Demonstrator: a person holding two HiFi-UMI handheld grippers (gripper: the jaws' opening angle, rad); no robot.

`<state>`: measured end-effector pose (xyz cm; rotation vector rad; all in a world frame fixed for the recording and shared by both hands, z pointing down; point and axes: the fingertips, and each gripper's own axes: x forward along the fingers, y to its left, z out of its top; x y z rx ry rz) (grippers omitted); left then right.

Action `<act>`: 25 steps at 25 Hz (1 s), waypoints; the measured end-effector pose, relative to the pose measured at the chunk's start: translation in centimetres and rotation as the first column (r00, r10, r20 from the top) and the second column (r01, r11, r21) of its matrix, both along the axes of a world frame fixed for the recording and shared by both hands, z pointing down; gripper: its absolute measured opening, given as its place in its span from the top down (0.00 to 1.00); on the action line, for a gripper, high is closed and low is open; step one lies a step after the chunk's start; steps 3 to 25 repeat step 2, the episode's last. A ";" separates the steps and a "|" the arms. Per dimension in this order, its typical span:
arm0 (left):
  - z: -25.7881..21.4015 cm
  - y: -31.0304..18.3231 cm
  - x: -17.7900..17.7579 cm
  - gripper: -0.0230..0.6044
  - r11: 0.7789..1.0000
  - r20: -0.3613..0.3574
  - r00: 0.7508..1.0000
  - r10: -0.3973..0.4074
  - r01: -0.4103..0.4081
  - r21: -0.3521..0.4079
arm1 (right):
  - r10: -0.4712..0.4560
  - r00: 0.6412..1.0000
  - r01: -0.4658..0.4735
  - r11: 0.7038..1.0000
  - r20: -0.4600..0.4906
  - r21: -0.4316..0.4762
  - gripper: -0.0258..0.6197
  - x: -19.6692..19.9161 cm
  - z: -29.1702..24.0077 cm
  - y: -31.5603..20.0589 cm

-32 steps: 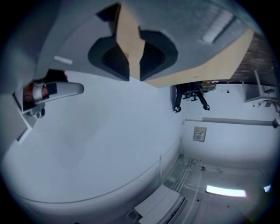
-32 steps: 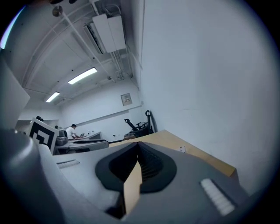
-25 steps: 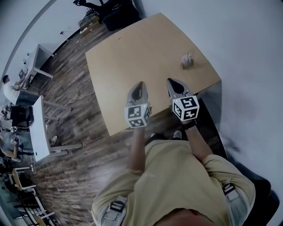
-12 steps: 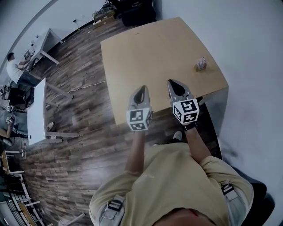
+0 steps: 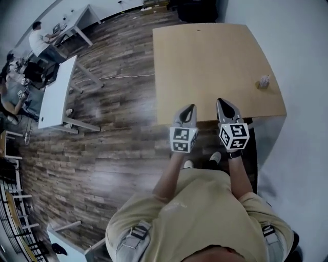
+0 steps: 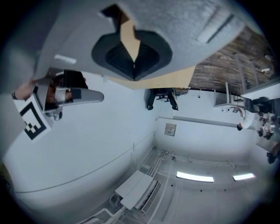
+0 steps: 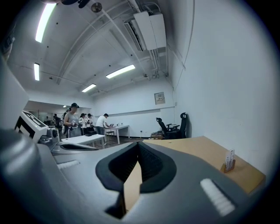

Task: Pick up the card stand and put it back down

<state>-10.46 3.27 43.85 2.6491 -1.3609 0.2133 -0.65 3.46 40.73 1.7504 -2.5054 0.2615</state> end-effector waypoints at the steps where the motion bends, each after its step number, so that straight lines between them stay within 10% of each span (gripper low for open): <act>1: 0.6 1.3 0.6 0.96 0.999 -0.001 1.000 0.028 -0.028 -0.022 | 0.017 1.000 -0.017 1.000 -0.008 -0.018 0.95 0.3 0.3 1.3; 25: 1.4 2.7 1.2 0.96 0.997 -0.003 0.998 0.058 -0.059 -0.045 | 0.035 0.999 -0.036 0.999 -0.018 -0.036 0.95 0.6 0.6 2.7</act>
